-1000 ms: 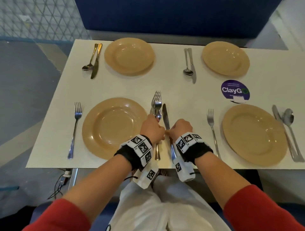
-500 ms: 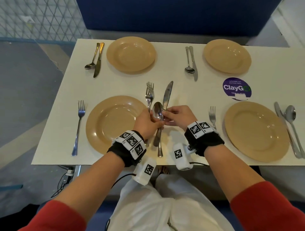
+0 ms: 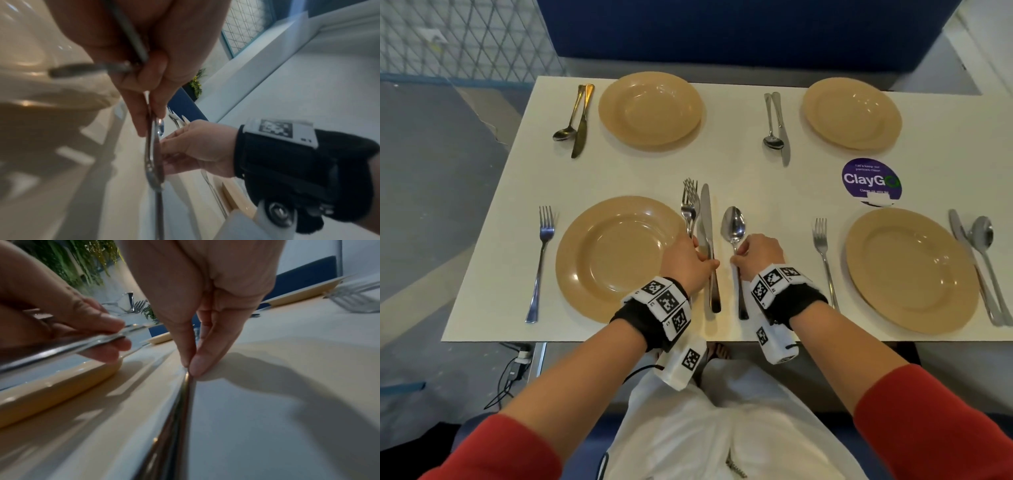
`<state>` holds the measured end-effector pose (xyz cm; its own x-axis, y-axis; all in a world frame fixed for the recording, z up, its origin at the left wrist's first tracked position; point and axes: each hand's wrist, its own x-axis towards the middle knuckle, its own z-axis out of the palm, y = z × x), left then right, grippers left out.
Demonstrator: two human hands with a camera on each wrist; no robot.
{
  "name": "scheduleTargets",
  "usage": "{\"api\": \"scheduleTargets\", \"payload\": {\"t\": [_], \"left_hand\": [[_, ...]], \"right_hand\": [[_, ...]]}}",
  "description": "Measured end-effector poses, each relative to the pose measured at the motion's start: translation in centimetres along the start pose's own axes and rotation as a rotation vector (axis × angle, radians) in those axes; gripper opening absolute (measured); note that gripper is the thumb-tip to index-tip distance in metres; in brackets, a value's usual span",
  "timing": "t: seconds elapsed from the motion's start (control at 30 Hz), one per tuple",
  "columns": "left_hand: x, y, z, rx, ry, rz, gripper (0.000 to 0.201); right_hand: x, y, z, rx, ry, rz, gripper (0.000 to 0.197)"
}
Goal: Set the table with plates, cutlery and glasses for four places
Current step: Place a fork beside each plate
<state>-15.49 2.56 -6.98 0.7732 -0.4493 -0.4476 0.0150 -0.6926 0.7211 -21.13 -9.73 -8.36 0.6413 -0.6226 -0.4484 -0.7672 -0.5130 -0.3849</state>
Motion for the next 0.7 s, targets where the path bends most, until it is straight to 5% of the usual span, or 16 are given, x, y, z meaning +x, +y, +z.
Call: {"api": "scheduleTargets", "payload": {"t": [0.33,0.7], "left_hand": [[0.3,0.3,3.1,0.164,-0.047,-0.031,0.048],[0.0,0.1,3.1,0.355,0.0,0.087,0.044]], "right_hand": [[0.2,2.1,1.0,0.115,0.071,0.028,0.027],[0.1,1.3,1.8,0.245,0.014,0.035,0.024]]}}
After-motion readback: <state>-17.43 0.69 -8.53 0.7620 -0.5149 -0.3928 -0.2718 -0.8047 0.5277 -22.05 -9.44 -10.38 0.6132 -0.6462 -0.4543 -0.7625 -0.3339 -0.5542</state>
